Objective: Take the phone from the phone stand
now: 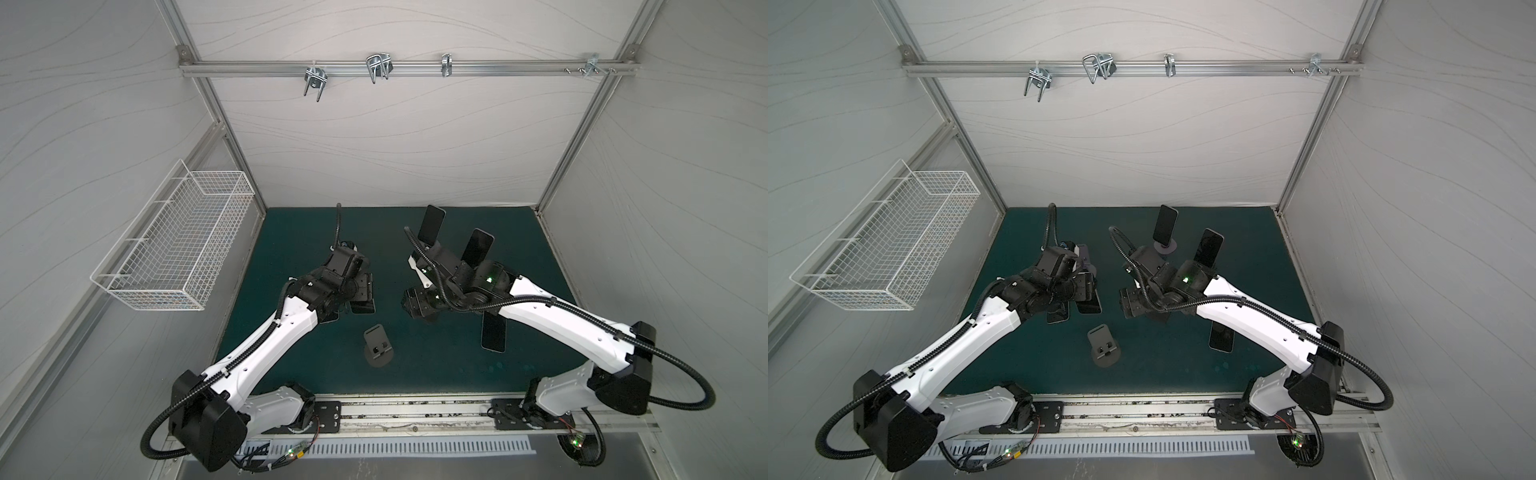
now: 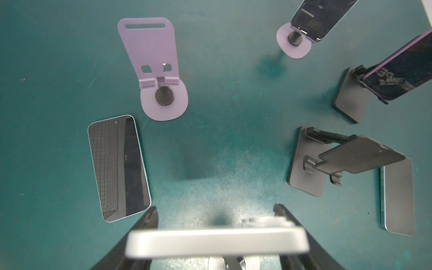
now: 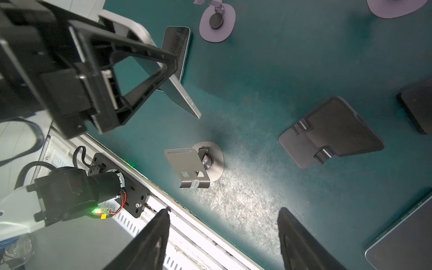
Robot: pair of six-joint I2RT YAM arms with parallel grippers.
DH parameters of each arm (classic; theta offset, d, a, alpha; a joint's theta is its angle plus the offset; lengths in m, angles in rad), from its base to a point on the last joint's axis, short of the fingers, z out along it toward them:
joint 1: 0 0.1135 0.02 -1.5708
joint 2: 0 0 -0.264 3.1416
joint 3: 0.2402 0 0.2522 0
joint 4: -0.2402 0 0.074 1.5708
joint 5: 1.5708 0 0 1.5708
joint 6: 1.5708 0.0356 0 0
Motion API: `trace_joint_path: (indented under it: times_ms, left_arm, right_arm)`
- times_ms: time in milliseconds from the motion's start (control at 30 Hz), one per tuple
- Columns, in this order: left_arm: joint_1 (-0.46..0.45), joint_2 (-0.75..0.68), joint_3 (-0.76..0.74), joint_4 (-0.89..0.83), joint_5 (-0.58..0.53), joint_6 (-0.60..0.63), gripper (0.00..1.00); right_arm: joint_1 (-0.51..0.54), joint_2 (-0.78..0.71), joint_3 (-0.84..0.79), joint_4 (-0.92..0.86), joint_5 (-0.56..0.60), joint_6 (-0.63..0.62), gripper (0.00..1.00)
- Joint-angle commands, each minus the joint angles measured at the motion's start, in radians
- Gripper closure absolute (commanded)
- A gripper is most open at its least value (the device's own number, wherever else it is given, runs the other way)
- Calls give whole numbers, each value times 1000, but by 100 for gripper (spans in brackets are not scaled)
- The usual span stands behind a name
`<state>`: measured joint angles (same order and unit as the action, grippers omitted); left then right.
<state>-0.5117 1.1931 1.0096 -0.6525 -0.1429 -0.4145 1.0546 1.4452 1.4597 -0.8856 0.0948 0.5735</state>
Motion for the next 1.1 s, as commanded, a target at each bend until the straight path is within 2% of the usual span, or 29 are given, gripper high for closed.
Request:
trace_joint_path:
  times_ms: [0, 367, 567, 1067]
  left_arm:
    - [9, 55, 58, 30, 64, 30, 46]
    - [26, 268, 212, -89, 133, 98, 46]
    - [42, 414, 354, -197, 158, 104, 47]
    - [43, 652, 553, -321, 165, 118, 49]
  right_arm:
    - [9, 15, 24, -2, 16, -20, 26]
    - [8, 12, 12, -2, 11, -48, 26]
    - [1, -15, -6, -11, 15, -64, 25]
    - [-104, -116, -80, -17, -35, -91, 25]
